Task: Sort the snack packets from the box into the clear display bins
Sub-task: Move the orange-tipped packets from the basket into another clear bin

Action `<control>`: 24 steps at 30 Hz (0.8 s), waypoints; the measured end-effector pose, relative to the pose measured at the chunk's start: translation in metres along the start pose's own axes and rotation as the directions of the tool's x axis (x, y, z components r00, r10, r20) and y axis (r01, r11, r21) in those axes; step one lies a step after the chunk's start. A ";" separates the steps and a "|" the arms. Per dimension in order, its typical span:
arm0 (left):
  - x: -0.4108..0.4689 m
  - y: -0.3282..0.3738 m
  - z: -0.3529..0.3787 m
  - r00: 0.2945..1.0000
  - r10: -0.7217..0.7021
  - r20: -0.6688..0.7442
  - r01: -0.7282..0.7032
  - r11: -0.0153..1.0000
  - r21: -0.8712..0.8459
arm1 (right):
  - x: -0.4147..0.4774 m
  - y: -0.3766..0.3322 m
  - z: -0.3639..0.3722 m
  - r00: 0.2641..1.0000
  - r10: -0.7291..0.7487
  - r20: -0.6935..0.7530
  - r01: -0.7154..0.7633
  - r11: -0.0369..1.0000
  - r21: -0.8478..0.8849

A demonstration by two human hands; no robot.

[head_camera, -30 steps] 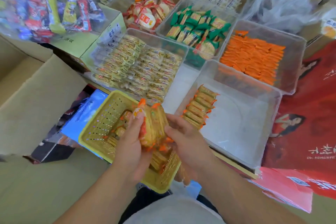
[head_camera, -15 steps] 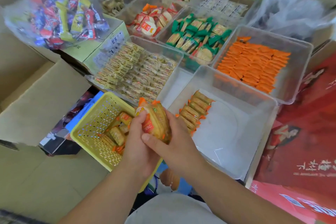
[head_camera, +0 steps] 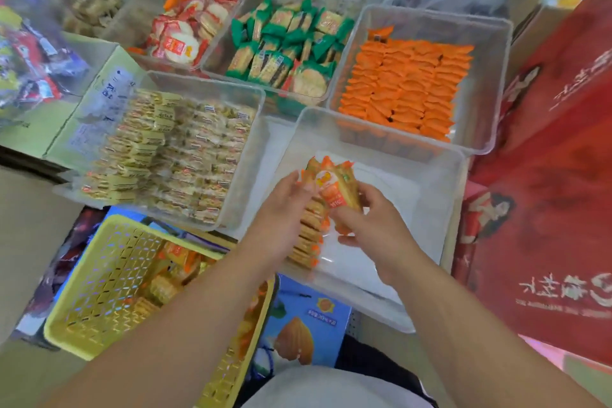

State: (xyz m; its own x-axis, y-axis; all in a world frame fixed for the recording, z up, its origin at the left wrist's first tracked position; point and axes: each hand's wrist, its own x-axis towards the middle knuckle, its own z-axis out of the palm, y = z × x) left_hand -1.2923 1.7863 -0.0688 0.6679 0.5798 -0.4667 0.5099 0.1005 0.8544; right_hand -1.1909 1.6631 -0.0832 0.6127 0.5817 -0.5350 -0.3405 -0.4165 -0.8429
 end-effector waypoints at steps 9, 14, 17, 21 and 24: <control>0.127 -0.036 0.026 0.923 0.144 0.357 -0.385 0.308 0.870 | 0.075 0.047 -0.038 0.913 0.051 -0.405 -0.135 0.974 -0.183; 0.164 -0.044 0.033 0.906 0.019 0.423 -0.423 0.018 0.906 | 0.100 0.059 -0.036 0.894 -0.011 -0.448 -0.164 0.922 -0.350; 0.164 -0.045 0.033 0.896 -0.019 0.445 -0.445 0.002 0.896 | 0.108 0.060 -0.032 0.896 -0.052 -0.440 -0.167 0.880 -0.445; 0.153 -0.046 0.026 0.888 0.032 0.458 -0.459 0.041 0.887 | 0.118 0.059 -0.027 0.902 -0.105 -0.420 -0.165 0.813 -0.558; 0.145 -0.052 0.020 0.873 0.077 0.481 -0.487 0.078 0.870 | 0.124 0.059 -0.020 0.919 -0.168 -0.356 -0.135 0.715 -0.686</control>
State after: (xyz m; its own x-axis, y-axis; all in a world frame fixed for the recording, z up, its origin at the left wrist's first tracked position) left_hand -1.2109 1.8490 -0.1856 0.8835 0.1247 -0.4515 0.1865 -0.9779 0.0949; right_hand -1.1208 1.6971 -0.1980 0.8746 0.3558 -0.3294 0.1631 -0.8556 -0.4913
